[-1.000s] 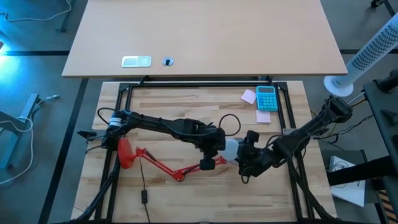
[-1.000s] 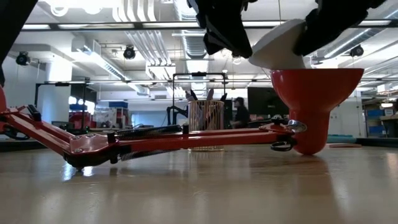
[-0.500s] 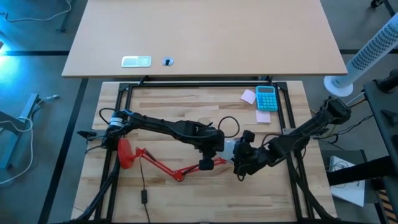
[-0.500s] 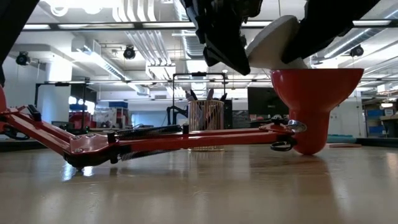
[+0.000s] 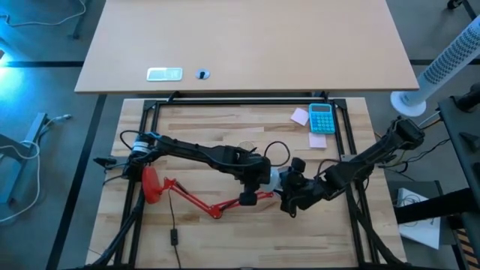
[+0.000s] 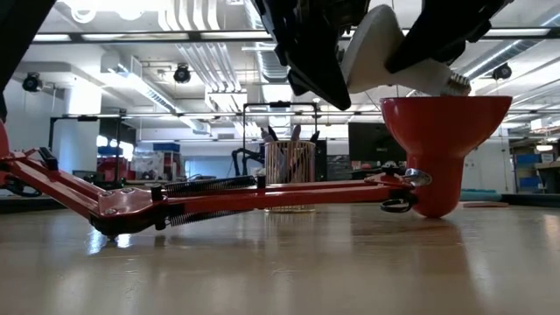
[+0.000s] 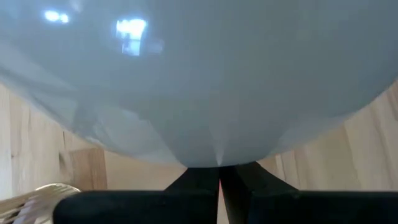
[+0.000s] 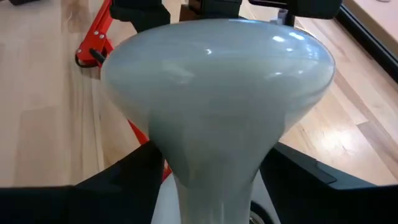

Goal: Screw lightbulb
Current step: Remove the light bulb from the lamp

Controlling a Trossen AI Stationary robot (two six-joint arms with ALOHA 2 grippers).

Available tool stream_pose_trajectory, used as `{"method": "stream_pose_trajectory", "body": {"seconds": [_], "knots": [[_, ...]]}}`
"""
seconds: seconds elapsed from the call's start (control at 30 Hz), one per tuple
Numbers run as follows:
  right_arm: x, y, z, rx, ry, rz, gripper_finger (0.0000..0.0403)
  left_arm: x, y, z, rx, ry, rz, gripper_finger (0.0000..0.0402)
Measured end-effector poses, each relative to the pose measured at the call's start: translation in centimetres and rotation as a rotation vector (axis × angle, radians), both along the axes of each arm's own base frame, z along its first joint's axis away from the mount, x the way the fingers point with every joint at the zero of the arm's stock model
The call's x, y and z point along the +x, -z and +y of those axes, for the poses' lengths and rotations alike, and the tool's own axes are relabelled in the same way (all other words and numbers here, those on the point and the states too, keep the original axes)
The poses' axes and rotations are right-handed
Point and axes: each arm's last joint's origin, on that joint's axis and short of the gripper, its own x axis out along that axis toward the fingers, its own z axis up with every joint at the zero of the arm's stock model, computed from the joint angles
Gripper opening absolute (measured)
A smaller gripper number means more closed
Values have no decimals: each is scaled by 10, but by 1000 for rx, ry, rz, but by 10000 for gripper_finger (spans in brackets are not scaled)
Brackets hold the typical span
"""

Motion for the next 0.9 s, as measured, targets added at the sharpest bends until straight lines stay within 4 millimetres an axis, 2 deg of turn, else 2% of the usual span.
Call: {"method": "stream_pose_trajectory", "body": {"seconds": [0.23, 0.43, 0.67, 0.9], "knots": [[5, 8, -9, 59, -11, 45, 255, 3, -1, 1, 13, 16, -41, 0], [7, 4, -10, 73, -8, 33, 231, 4, -1, 5, 16, 5, -46, 0], [9, -6, -9, 96, -22, 40, 186, 3, -2, 6, 7, 2, -44, 0], [2, -30, -12, 94, -15, 82, 161, -5, -14, 17, 21, -38, -34, 0]]}}
